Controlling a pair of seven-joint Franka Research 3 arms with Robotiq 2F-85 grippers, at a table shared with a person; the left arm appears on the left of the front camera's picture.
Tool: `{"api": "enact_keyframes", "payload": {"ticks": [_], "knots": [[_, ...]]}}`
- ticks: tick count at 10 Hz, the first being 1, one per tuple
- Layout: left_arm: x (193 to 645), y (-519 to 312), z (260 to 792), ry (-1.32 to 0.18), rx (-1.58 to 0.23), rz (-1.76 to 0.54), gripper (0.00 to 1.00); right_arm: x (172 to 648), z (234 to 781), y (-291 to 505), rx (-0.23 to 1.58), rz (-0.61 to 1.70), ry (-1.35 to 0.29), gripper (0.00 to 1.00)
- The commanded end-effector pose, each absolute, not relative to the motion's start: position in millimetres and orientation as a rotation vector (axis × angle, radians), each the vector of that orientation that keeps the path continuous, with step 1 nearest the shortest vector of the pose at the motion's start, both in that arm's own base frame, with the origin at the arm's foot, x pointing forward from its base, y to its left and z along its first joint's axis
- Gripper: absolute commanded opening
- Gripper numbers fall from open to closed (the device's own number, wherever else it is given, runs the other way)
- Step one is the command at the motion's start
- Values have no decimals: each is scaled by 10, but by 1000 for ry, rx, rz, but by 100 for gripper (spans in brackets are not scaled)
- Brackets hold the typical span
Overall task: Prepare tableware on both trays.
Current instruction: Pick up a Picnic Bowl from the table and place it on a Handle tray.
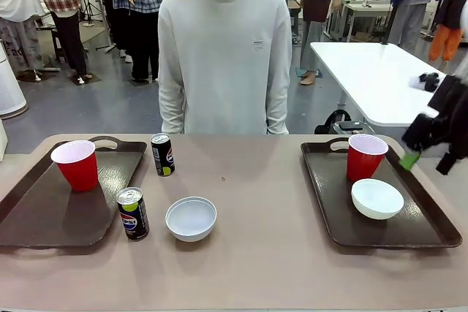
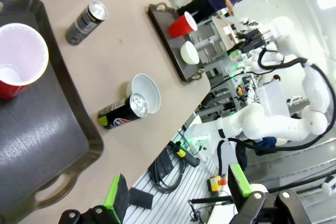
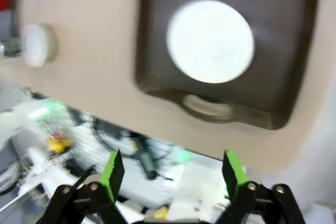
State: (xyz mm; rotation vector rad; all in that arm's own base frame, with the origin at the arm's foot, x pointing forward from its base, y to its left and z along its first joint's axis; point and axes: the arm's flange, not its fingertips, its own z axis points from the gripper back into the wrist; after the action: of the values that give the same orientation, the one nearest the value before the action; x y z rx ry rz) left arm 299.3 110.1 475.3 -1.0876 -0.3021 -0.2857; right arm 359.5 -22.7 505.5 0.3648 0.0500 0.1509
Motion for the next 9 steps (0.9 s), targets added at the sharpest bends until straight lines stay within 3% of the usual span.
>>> {"api": "enact_keyframes", "payload": {"ticks": [1,3,5,9], "knots": [[2986,1106,4741,-332,-1107,-307,100,3773,5548,-740,1000,-70,84,99],[2986,1106,4741,-332,-1107,-307,100,3883,5684,-1142,1274,-271,154,99],[2986,1106,4741,-332,-1107,-307,100,3940,5553,-1318,1440,-392,84,99],[2986,1106,4741,-332,-1107,-307,100,3710,5335,-1190,1336,-147,245,99]]}}
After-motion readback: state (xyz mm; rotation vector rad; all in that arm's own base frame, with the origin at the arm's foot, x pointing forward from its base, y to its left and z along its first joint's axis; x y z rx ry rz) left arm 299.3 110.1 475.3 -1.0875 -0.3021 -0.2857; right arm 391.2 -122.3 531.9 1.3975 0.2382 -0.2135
